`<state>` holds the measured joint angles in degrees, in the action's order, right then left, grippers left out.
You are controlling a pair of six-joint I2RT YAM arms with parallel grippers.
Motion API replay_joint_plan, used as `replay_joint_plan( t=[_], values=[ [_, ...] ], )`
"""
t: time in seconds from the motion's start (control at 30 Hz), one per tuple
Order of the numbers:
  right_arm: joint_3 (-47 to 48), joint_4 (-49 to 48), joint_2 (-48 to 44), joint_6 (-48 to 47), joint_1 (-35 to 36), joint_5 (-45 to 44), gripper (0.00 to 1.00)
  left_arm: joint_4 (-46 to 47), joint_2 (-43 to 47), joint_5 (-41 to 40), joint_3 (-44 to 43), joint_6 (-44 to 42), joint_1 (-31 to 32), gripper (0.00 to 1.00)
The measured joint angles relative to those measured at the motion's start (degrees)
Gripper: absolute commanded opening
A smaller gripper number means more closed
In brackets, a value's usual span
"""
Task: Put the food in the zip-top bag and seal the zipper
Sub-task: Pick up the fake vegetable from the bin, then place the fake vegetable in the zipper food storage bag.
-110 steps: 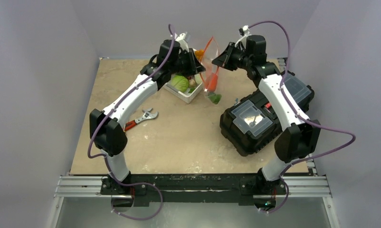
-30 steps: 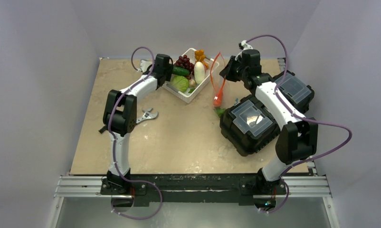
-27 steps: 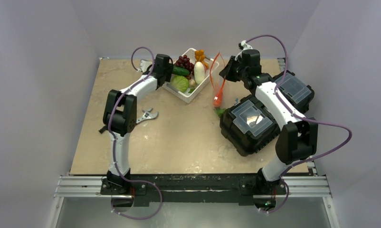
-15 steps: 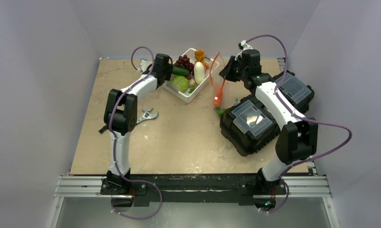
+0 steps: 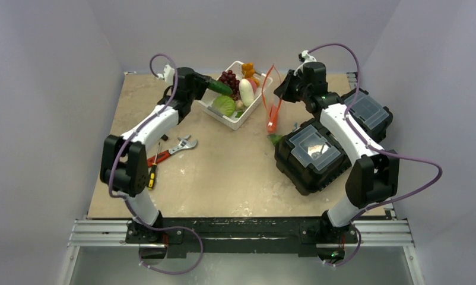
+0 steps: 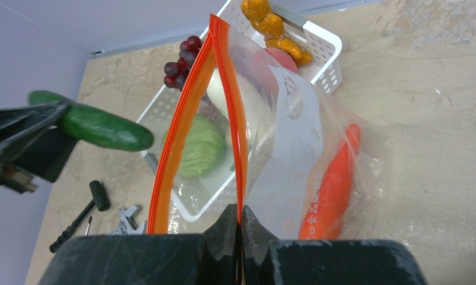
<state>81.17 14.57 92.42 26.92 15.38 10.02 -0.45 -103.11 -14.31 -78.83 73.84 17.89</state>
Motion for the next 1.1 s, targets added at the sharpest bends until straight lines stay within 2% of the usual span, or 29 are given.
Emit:
replay_joint_plan(
  t=[0.1, 0.2, 0.4, 0.53, 0.67, 0.83, 1.1],
  values=[
    [-0.09, -0.07, -0.92, -0.35, 0.66, 0.04, 0.0, 1.62, 7.15, 5.38, 2.4, -4.52, -0.13, 0.22],
    [-0.09, -0.46, -1.66, -1.4, 1.75, 0.17, 0.0, 2.64, 12.55, 16.37, 2.54, -9.66, -0.5, 0.21],
    [-0.09, -1.33, -1.86, -4.09, 5.49, 0.17, 0.0, -0.57, 16.0, 37.83, -1.44, -16.65, -0.42, 0.22],
    [-0.09, -1.77, -1.86, -5.11, 7.41, 0.33, 0.0, -3.56, 17.25, 45.11, -2.03, -21.51, 1.42, 0.23],
    [-0.09, -1.92, -1.86, -5.57, 7.91, 0.79, 0.0, -8.96, 17.44, 44.15, -4.92, -28.74, 6.62, 0.23],
    [-0.09, -2.19, -1.86, -5.92, 8.26, 1.09, 0.0, -10.29, 18.82, 36.44, -5.79, -34.14, 12.59, 0.21],
    [-0.09, -2.19, -2.05, -6.03, 9.14, 1.51, 0.0, -9.01, 19.34, 26.77, -5.95, -37.05, 13.75, 0.19]
  ],
)
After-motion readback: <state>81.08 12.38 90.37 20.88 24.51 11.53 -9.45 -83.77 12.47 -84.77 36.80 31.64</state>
